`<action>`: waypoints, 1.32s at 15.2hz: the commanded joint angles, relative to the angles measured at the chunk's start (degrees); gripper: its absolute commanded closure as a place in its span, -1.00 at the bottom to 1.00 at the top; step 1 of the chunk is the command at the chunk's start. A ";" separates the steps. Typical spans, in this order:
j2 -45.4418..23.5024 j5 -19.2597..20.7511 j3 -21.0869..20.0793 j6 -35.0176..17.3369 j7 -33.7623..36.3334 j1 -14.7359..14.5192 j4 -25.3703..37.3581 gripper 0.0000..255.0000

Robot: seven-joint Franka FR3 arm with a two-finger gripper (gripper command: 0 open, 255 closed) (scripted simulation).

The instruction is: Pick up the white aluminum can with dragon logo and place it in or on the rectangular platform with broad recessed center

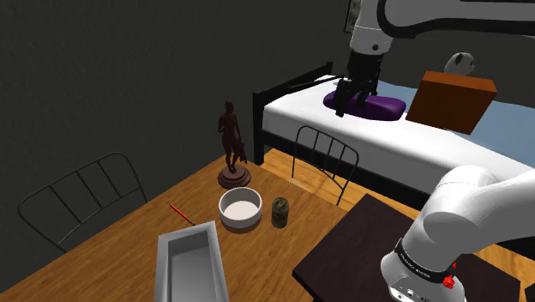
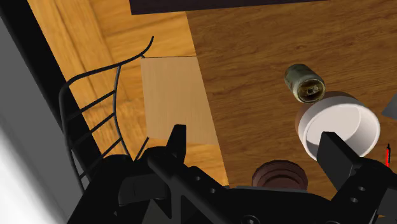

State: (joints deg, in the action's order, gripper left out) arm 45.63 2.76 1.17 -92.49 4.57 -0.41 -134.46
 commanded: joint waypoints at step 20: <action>-22.27 -4.80 -9.65 -35.79 11.83 -3.54 -16.06 -1.00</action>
State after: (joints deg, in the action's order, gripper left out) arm 24.92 -1.86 -7.86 -126.09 15.63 -3.73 -149.90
